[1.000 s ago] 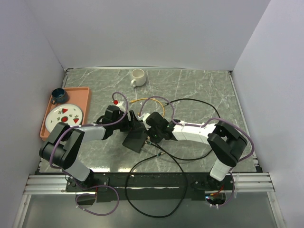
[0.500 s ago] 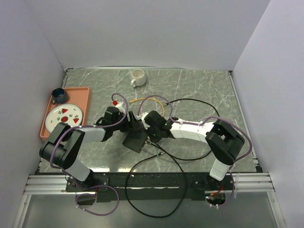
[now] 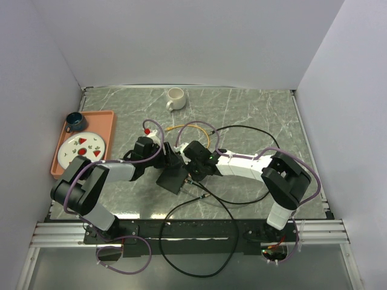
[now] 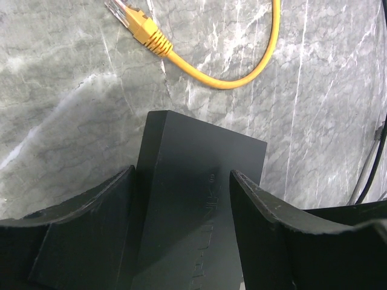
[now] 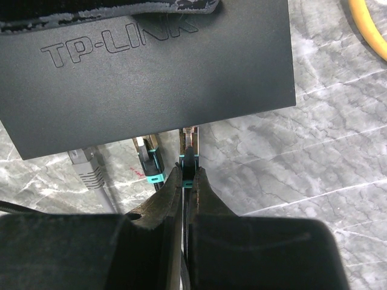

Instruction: Insert the plug into the switch port

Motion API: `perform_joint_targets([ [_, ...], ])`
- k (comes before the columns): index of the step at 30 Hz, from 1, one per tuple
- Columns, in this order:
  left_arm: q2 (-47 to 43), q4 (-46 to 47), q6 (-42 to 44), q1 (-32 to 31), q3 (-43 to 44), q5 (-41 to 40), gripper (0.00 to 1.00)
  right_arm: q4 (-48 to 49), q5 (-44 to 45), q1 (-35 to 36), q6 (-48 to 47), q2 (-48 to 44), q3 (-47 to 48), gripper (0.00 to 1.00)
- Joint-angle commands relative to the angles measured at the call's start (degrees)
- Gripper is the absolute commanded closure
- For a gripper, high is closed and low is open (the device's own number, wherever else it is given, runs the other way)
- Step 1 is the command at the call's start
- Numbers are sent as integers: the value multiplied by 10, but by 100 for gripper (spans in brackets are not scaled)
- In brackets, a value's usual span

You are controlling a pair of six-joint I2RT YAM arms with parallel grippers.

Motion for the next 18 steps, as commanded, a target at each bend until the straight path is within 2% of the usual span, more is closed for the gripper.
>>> perform_joint_targets([
  [1,-2,4,-49,-43,-17,92,34,187,12,6,22,-10,17,100],
  [18,-14,8,-72,-103,-19,83,35,216,2,6,4,-20,20,100],
])
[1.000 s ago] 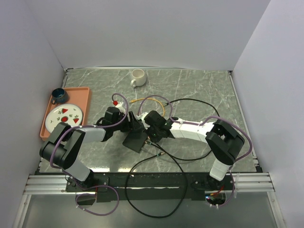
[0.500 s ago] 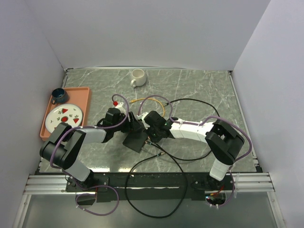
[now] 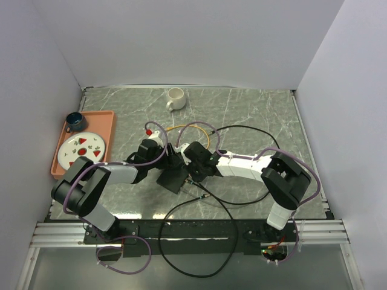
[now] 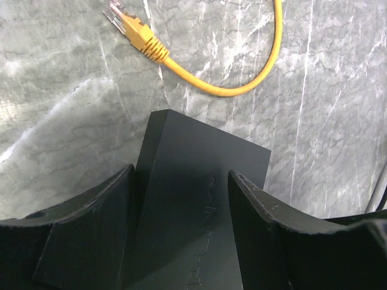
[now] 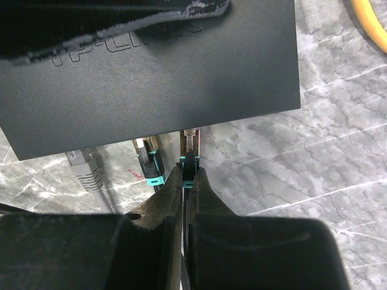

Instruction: Insert the plug into the switch port

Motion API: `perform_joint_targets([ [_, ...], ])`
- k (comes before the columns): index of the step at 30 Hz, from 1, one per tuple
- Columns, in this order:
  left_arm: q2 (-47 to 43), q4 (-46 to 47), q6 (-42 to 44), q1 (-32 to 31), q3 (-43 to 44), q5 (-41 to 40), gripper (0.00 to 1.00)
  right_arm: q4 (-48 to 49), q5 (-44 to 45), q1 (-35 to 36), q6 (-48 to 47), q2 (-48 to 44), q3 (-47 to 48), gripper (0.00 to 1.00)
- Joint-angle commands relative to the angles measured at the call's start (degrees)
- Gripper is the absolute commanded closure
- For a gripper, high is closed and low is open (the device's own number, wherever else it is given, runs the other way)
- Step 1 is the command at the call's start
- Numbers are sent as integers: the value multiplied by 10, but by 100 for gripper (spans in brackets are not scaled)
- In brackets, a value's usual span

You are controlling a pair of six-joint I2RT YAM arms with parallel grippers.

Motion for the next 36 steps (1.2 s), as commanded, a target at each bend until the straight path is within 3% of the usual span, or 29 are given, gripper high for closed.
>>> perform_joint_targets([
  [1,-11,-18,-58,-70,-11,142,35,199,-2,5,-7,-20,35,100],
  [22,-11,-9,-29,-117,-10,106,35,137,-28,5,-27,-21,74,100],
  [36,3,15,-29,-129,-18,104,36,172,-5,4,-14,-42,47,100],
])
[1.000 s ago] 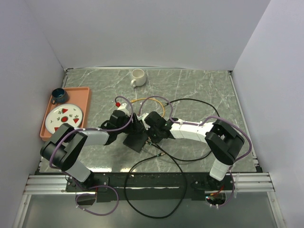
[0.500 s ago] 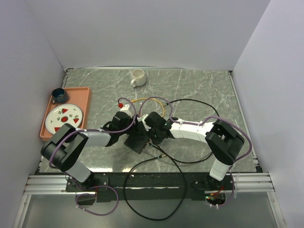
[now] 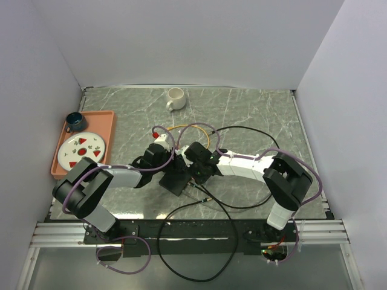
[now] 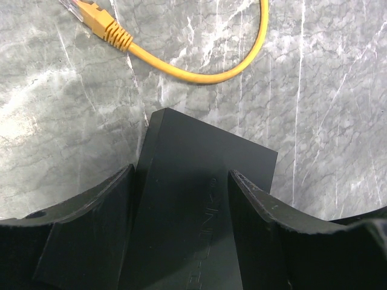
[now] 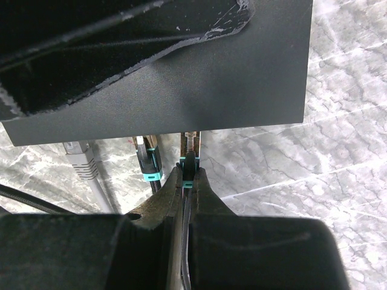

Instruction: Insert the plug into the switch port

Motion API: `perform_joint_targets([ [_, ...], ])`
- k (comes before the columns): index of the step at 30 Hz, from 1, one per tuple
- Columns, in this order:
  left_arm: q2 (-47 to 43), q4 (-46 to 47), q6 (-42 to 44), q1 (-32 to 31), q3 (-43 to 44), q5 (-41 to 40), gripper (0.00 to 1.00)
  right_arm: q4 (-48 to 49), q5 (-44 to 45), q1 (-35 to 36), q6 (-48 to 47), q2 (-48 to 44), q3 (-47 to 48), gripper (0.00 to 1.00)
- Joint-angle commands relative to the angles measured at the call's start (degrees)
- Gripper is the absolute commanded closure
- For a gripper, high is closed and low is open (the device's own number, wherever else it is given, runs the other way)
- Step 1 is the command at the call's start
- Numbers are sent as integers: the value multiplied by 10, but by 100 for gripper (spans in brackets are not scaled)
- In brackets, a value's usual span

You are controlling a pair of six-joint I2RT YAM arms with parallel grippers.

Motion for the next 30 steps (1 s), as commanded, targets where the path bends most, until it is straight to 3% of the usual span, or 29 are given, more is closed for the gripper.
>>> perform_joint_targets([
  [1,3,-3,-50,-64,-10,174,36,249,8,4,6,-34,35,100],
  [10,-1,6,-50,-70,-13,181,38,289,17,4,7,-33,27,100],
  [30,16,31,-18,-111,3,193,38,280,-16,-4,-62,-42,38,100],
])
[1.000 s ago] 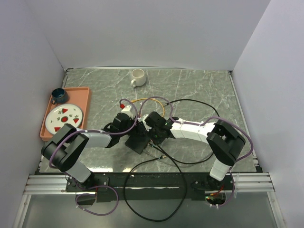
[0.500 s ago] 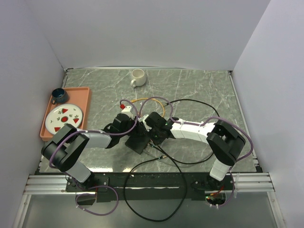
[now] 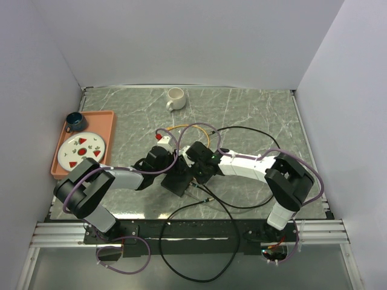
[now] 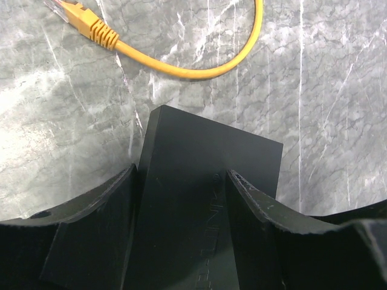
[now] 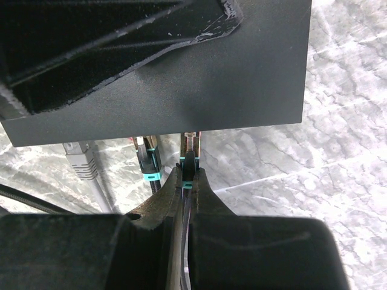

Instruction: Insert the plug into the switch port

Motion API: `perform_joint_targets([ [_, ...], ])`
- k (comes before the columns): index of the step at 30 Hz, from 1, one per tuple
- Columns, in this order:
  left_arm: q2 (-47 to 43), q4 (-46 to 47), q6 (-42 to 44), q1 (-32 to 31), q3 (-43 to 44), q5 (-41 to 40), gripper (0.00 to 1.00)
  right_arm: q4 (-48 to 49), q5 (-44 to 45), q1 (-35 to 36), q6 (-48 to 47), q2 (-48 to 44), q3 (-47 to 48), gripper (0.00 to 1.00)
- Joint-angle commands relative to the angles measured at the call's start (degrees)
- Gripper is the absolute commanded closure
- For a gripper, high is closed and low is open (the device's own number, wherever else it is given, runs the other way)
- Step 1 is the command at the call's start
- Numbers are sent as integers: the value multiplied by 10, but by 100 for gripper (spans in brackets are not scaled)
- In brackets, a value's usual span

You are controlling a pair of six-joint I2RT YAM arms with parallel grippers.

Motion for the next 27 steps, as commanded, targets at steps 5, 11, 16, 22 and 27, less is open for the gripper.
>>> perform_joint_targets([
  [5,15,21,-43,-86,8,227,38,311,-37,-6,-45,-39,33,100],
  [11,15,36,-41,-90,4,232,38,346,-61,-7,-70,-31,7,100],
  [16,19,46,-35,-95,1,240,38,366,-73,-8,-81,-35,-10,100],
  [22,26,50,-34,-101,6,245,38,378,-83,-12,-90,-46,-17,100],
  [27,26,44,-32,-108,12,242,38,390,-59,-15,-74,-41,-11,100],
])
